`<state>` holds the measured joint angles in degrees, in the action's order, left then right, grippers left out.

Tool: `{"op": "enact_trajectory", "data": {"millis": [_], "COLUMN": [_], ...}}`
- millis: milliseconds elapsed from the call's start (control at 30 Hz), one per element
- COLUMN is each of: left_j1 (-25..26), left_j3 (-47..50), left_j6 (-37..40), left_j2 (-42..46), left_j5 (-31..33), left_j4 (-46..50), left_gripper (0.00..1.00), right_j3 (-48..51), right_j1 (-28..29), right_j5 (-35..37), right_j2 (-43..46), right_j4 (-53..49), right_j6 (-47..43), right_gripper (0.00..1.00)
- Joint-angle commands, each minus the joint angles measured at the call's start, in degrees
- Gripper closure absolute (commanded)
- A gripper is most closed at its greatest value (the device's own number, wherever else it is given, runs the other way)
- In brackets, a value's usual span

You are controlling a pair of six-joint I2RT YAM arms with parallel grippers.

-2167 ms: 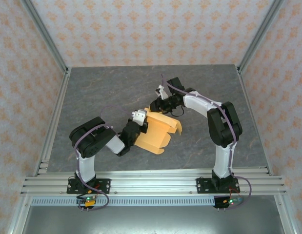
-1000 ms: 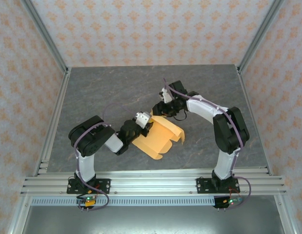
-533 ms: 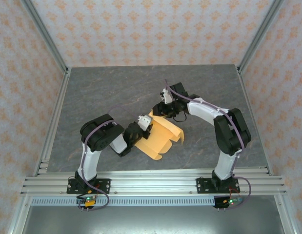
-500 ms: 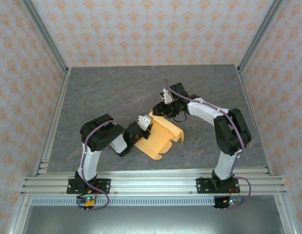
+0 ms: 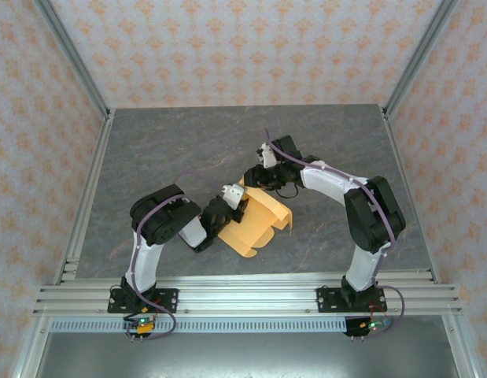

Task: Fold the paper box

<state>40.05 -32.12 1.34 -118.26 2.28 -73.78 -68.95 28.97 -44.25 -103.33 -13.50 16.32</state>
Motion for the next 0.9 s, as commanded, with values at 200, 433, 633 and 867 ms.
{"op": "enact_trajectory", "data": {"millis": [200, 433, 633, 867], "left_j1": [1.11, 1.00, 0.35, -2.46], "left_j3": [-1.07, 1.84, 4.19, 6.09], "left_j6": [-1.35, -0.53, -2.11, -4.33], "left_j2": [1.60, 3.51, 5.55, 11.85], "left_j5": [7.45, 12.20, 12.19, 8.42], "left_j4": [-0.22, 0.65, 1.75, 7.52], "left_gripper": [1.00, 1.00, 1.00, 1.00], "right_j3": [3.48, 6.28, 9.21, 21.54], "right_j1": [1.45, 1.18, -2.17, -8.55], "right_j5": [3.76, 3.57, 5.58, 13.59], "right_j2": [-0.55, 4.20, 13.67, 27.73], "right_j4": [-0.13, 5.02, 8.92, 17.53], "right_j6": [0.92, -1.61, -8.16, -14.79], "right_gripper": [0.58, 0.42, 0.35, 0.33]}}
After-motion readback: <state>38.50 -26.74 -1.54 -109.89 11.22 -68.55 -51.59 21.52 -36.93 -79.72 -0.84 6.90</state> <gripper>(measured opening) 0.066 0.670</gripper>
